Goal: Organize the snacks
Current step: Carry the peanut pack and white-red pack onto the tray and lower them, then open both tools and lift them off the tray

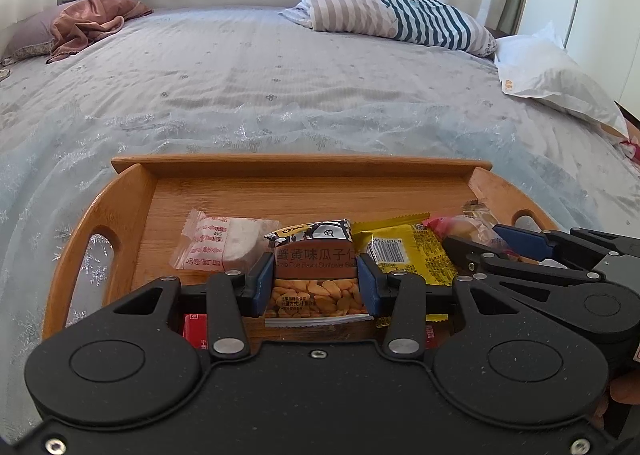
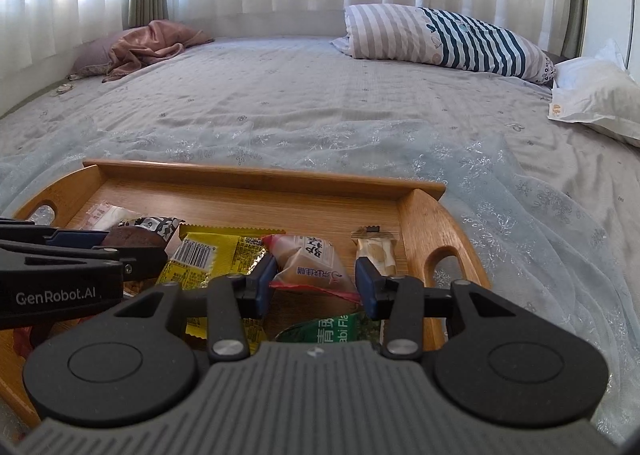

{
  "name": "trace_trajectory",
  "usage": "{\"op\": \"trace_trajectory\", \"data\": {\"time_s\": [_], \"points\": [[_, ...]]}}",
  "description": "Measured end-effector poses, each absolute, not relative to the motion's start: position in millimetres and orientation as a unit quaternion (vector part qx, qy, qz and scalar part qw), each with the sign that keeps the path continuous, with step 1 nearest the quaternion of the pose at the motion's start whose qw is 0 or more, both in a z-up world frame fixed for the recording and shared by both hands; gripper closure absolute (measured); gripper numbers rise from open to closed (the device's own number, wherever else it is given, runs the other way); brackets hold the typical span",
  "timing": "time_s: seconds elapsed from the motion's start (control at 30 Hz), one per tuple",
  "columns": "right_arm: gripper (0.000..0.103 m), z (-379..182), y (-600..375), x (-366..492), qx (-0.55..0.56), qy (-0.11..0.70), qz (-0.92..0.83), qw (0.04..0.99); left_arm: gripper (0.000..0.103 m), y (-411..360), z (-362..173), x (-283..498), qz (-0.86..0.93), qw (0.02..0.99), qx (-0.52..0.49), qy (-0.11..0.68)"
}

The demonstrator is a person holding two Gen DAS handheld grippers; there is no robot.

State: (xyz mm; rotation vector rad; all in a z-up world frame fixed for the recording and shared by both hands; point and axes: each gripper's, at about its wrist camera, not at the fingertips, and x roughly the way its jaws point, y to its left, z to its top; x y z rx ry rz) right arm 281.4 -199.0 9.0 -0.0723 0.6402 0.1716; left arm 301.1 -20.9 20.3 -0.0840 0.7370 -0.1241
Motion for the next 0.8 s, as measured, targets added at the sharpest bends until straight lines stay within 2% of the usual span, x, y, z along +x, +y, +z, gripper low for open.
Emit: {"op": "trace_trajectory", "data": {"time_s": [0.13, 0.23, 0.3, 0.63, 0.73, 0.8], "points": [[0.05, 9.5, -198.1, 282.1, -0.036, 0.317, 0.085, 0.944, 0.061, -20.8, 20.2, 301.3, -0.061, 0.93, -0.043, 0.36], [0.041, 10.0, -196.7, 283.2, -0.037, 0.319, 0.085, 0.943, 0.061, -22.0, 18.7, 301.7, -0.061, 0.929, -0.044, 0.362], [0.041, 10.4, -196.8, 283.4, -0.036, 0.319, 0.083, 0.943, 0.06, -22.2, 18.2, 301.9, -0.06, 0.93, -0.044, 0.361], [0.028, 22.1, -205.3, 272.4, -0.011, 0.306, 0.086, 0.948, 0.029, -16.0, 36.3, 287.7, -0.058, 0.938, -0.039, 0.338], [0.022, 27.6, -208.8, 264.8, -0.008, 0.297, 0.084, 0.951, 0.021, -11.9, 42.6, 278.9, -0.058, 0.94, -0.041, 0.334], [0.014, 31.4, -210.9, 258.4, -0.012, 0.289, 0.08, 0.954, 0.018, -9.2, 46.7, 272.1, -0.06, 0.941, -0.041, 0.33]]}}
